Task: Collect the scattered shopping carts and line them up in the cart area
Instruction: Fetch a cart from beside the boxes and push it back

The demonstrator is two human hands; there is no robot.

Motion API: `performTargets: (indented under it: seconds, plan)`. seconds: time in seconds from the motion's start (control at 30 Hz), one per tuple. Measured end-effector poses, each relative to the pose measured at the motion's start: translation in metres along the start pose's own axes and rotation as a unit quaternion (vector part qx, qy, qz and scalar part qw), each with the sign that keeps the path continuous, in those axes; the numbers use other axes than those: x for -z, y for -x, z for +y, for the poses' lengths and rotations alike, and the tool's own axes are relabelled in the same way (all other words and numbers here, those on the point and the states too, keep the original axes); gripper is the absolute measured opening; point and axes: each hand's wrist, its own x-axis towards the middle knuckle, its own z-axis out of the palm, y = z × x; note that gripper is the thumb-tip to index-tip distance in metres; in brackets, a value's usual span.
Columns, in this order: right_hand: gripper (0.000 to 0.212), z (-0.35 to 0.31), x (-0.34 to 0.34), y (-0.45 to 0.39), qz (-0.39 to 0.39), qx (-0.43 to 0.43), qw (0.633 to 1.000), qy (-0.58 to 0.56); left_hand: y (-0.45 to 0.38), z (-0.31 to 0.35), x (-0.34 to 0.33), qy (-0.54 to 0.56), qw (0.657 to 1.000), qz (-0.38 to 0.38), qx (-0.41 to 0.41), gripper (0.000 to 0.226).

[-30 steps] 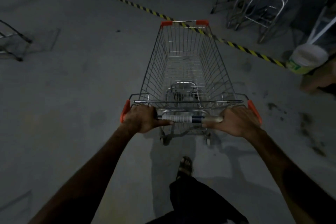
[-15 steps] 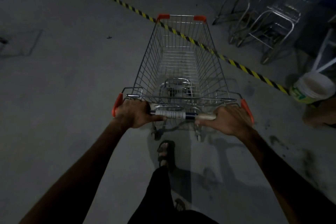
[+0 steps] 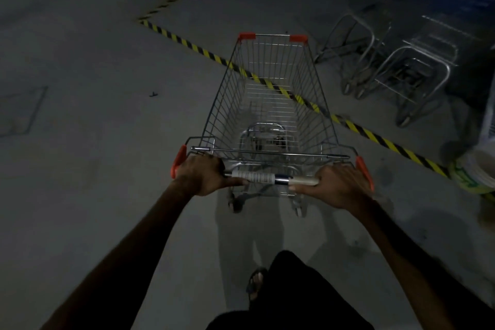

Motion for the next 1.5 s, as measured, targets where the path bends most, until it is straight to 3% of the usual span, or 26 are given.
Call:
performTargets:
  seconds: [0.07, 0.23, 0.63, 0.87, 1.0, 1.1, 1.23, 1.37, 1.5]
  plan:
    - [0.096, -0.004, 0.011, -0.039, 0.003, -0.003, 1.000, -0.012, -0.039, -0.011, 0.016, -0.012, 1.000, -0.002, 0.002, 0.114]
    - [0.087, -0.001, 0.035, -0.147, -0.001, 0.001, 0.999, -0.041, -0.145, -0.036, 0.061, -0.024, 0.999, 0.012, -0.026, 0.110]
    - [0.094, 0.006, 0.082, -0.436, 0.090, -0.004, 0.992, -0.090, -0.416, -0.098, 0.183, -0.044, 0.998, 0.002, -0.039, 0.103]
    - [0.087, 0.015, 0.115, -0.577, 0.045, -0.021, 0.996, -0.076, -0.563, -0.123, 0.244, -0.029, 0.999, -0.001, -0.043, 0.106]
    - [0.083, 0.017, 0.143, -0.653, 0.126, 0.016, 0.983, -0.131, -0.652, -0.136, 0.279, -0.045, 0.997, -0.002, -0.062, 0.110]
    - [0.083, 0.017, 0.173, -0.714, 0.002, -0.042, 0.995, -0.090, -0.722, -0.145, 0.313, -0.056, 0.994, 0.016, -0.097, 0.107]
    - [0.109, 0.021, 0.184, -0.802, -0.062, -0.113, 0.987, -0.096, -0.810, -0.158, 0.354, -0.076, 0.987, 0.029, -0.139, 0.107]
    - [0.103, 0.025, 0.191, -0.871, 0.042, -0.126, 0.990, -0.054, -0.893, -0.168, 0.389, -0.102, 0.981, 0.027, -0.164, 0.109]
    - [0.095, 0.037, 0.185, -0.933, 0.088, -0.143, 0.984, -0.058, -0.967, -0.171, 0.417, -0.102, 0.977, 0.026, -0.184, 0.116]
